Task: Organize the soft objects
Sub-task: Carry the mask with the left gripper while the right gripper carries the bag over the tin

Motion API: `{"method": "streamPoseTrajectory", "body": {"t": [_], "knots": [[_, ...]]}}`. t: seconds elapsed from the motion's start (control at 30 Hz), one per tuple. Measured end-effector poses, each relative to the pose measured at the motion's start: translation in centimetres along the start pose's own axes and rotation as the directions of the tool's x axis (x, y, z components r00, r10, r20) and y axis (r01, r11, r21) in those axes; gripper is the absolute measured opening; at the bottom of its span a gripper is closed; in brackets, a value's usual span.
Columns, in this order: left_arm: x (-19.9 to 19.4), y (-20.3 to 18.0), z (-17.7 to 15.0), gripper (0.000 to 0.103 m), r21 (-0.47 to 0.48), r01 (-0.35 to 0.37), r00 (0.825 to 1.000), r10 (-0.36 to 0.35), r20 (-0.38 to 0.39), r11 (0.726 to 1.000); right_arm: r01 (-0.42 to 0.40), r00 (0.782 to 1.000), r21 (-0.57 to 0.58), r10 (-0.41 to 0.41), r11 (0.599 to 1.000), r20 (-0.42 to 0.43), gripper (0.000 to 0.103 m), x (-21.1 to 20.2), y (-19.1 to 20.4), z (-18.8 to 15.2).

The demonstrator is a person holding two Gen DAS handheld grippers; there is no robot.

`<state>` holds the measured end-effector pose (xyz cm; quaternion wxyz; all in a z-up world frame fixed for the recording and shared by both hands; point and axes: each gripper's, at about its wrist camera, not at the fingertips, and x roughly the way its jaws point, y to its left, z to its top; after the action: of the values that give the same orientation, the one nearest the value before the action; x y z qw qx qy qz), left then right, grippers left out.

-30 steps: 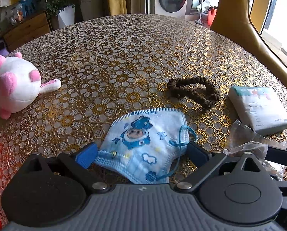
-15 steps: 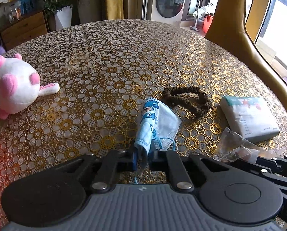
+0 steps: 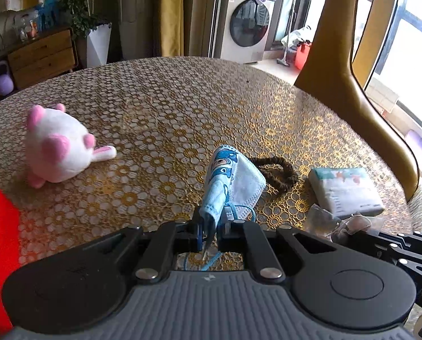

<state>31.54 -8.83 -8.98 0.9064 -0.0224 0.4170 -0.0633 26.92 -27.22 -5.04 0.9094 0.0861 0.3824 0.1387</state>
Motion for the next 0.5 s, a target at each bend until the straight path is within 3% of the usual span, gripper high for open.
{"method": "streamPoseTrajectory", "body": {"t": [0.5], "knots": [[-10.0,4.9,-0.6,0.009,-0.019,-0.003,0.997,0.005,0.076,1.000,-0.142,0.987,-0.057,0.146,0.988,0.072,0.007,-5.7,6.2,2.1]]}}
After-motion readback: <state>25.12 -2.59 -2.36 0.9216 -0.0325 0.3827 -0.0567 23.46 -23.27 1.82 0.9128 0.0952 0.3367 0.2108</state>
